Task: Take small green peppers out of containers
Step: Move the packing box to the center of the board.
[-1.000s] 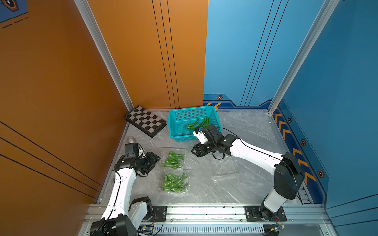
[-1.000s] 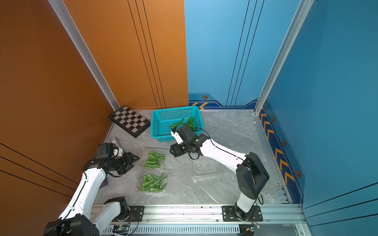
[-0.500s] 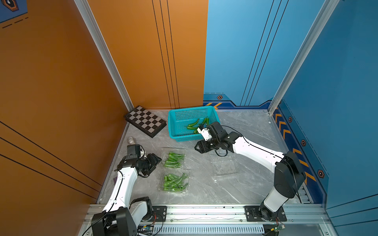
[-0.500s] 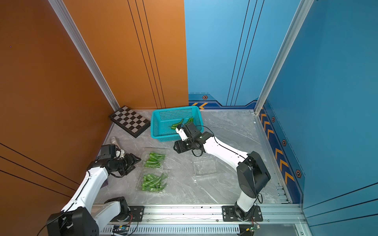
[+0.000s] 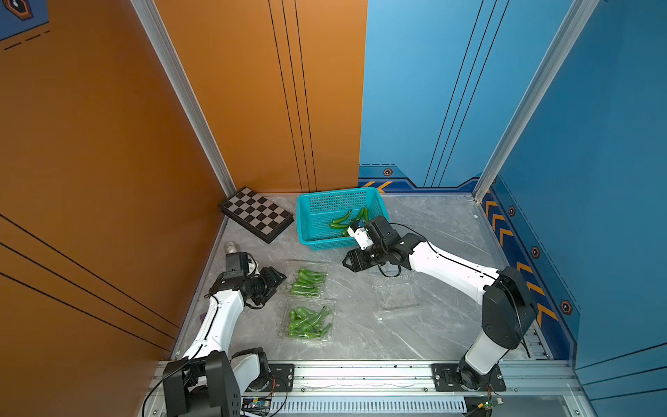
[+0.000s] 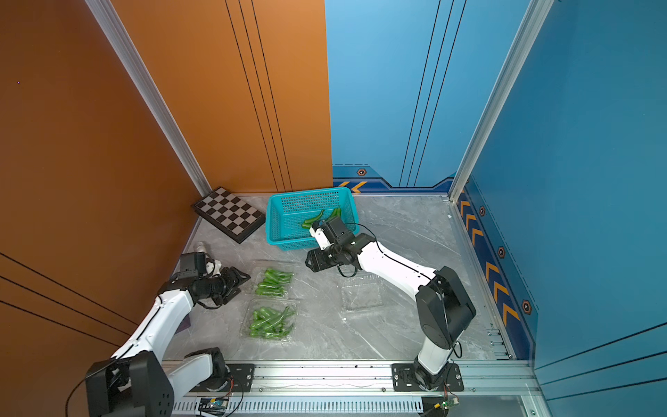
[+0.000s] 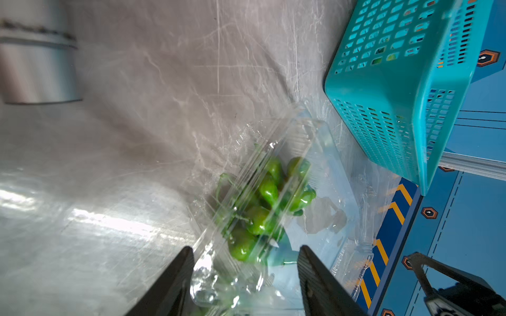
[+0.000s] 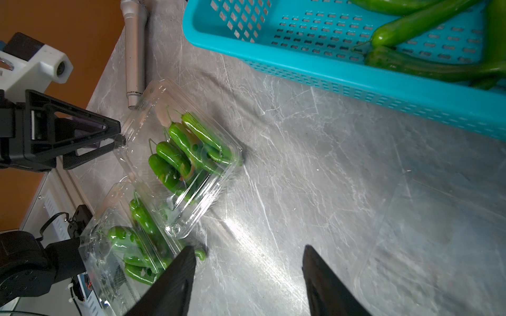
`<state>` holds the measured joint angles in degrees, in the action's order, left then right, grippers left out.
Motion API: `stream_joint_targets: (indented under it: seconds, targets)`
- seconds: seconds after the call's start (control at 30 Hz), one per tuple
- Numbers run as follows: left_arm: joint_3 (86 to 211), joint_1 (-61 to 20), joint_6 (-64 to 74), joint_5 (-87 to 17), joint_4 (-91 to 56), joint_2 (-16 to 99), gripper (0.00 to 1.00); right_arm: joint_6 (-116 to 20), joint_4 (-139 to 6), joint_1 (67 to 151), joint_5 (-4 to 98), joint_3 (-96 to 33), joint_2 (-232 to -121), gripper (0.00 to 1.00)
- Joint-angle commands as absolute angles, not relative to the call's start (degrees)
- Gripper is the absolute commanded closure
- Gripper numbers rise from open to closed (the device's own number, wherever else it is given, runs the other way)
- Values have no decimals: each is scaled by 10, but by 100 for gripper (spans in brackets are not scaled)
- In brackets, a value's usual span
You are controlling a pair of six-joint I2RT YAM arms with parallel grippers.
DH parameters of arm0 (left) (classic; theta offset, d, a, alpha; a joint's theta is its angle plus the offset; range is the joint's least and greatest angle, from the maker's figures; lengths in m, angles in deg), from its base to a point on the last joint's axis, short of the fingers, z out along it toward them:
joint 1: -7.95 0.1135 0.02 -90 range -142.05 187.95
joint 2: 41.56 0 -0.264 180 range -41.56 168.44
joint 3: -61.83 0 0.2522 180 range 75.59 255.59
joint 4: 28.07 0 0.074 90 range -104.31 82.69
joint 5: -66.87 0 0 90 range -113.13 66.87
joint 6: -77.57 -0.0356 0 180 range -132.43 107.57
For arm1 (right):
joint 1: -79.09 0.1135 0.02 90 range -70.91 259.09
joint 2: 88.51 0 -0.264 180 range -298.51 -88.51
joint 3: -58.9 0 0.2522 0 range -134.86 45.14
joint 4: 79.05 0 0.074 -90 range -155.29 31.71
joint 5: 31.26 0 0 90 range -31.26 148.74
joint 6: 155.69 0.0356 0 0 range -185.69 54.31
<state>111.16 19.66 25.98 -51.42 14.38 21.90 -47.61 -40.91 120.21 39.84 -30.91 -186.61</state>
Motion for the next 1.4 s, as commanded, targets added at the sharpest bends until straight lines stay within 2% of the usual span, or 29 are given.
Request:
stream_joint_targets:
  seconds: [0.0,0.37,1.17,1.37]
  targets:
    - [1097,191,259,-537,113,224,38,-470,-419,1201,393,-312,-1876,36]
    - [1080,163,283,-550,27,230,38,-467,-421,1199,389,-312,-1896,36]
    - [1085,39,360,-537,-129,281,38,-451,-443,1164,366,-268,-1878,36]
    - [1091,24,366,-535,-145,291,39,-492,-407,1175,425,-264,-1853,36]
